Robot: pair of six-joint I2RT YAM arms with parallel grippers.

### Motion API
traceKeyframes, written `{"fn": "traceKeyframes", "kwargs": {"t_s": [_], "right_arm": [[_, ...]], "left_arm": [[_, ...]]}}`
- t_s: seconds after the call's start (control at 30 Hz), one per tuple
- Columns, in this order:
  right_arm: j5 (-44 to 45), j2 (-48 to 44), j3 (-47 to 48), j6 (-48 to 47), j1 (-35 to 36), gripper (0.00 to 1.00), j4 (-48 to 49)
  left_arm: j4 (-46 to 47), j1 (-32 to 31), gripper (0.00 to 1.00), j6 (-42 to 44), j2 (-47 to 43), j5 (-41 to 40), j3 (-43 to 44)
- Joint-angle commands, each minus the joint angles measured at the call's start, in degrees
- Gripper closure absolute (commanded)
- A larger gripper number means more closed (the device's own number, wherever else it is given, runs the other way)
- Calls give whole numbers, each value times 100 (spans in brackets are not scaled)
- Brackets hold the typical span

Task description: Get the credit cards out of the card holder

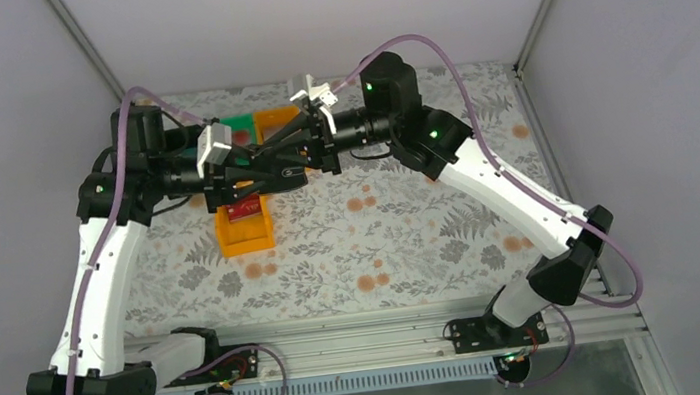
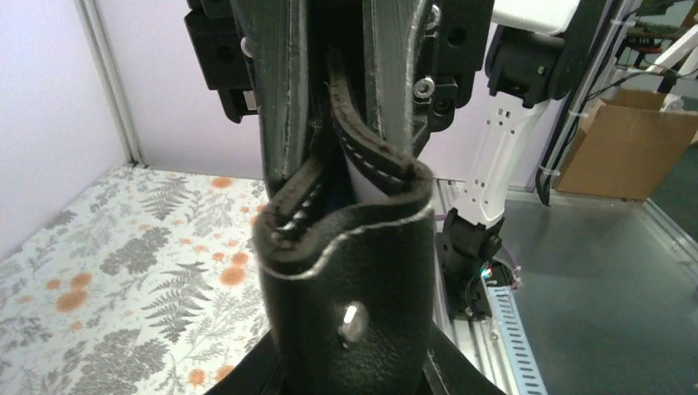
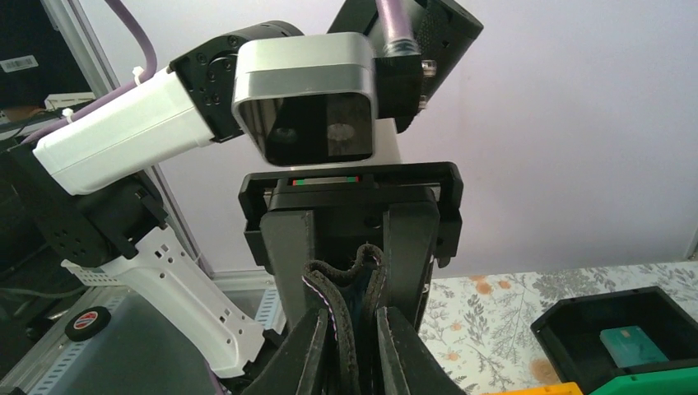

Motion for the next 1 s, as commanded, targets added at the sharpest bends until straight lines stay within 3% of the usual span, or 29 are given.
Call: {"fn": "traceKeyframes", "kwargs": {"t_s": [0.0, 0.03, 0.13, 0.2, 0.27, 0.33, 0.43, 0.67, 0.97], "right_arm": [[142, 91, 230, -38, 10, 96, 126], [177, 113, 251, -21, 12, 96, 98], [744, 174, 411, 69, 6, 92, -216], [2092, 64, 418, 284, -16, 68, -424], [3455, -105, 332, 620, -25, 57, -562], [4602, -247, 220, 925, -17, 54, -705], [5605, -439, -156, 1468, -1, 54, -709], [5278, -454, -804, 2102, 373, 54, 15], [4665, -88, -508, 2276, 764, 61, 267]], "left_arm": [[-104, -107, 86, 182, -87, 581, 68], [-86, -112, 97, 146, -91, 587, 74], [-46, -107, 98, -47, -96, 543, 111], [207, -107, 98, -565, -110, 241, 94], [689, -109, 98, -1318, -134, -560, 15], [1015, -108, 98, -1881, -56, -1938, -32], [1192, -109, 98, -2265, 80, -2902, -26], [1403, -110, 98, -2513, 91, -3392, -155], [1462, -112, 98, -2590, 137, -3641, -179]]}}
